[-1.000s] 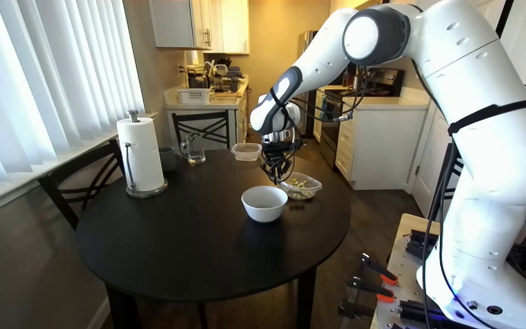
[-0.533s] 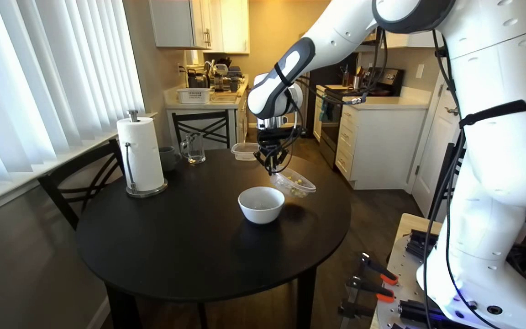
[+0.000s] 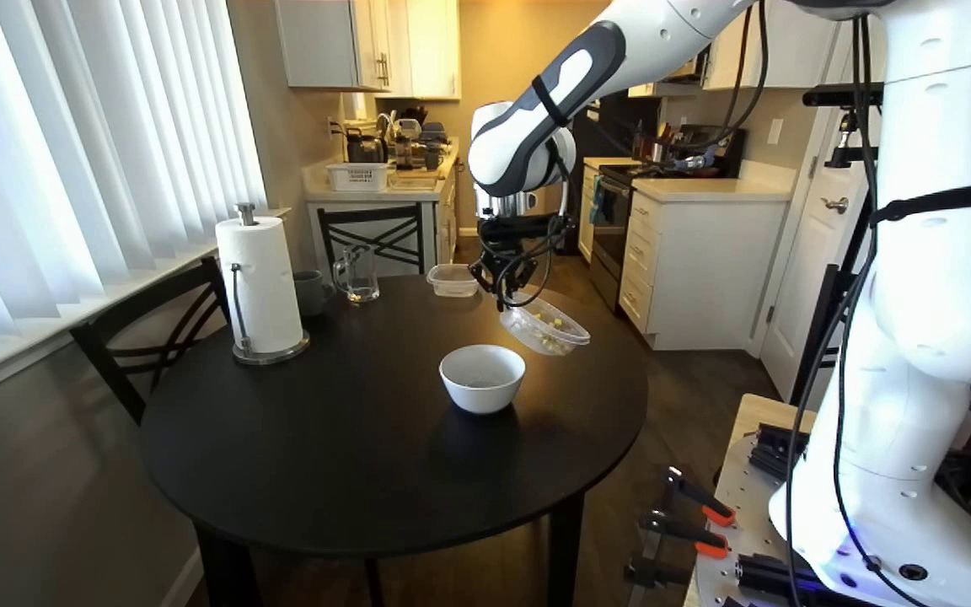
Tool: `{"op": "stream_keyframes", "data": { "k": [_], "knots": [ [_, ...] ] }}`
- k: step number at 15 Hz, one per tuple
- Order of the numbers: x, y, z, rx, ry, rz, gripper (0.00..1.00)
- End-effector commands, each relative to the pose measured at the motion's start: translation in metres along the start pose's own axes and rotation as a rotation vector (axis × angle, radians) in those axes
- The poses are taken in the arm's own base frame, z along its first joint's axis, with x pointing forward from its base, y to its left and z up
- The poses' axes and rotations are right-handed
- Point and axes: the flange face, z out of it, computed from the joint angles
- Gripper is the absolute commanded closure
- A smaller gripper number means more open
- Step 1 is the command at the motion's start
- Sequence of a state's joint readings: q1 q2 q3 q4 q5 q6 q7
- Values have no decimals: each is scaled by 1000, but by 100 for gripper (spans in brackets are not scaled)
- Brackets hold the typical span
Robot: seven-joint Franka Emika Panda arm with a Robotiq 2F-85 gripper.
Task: Put the contents of the lunchbox into the bowl
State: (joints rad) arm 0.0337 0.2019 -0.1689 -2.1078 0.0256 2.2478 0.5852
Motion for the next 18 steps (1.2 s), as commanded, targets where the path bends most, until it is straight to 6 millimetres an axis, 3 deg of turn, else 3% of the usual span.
{"op": "stream_keyframes", "data": {
  "k": [1,10,14,18],
  "knots": [
    [-24,0,-17,81,9,-75,93],
    [-32,11,-23,410,-44,-286,93],
    [-35,9,-24,432,-40,-334,95],
    [-57,-5,-38,408,-7,-370,94]
  ]
}}
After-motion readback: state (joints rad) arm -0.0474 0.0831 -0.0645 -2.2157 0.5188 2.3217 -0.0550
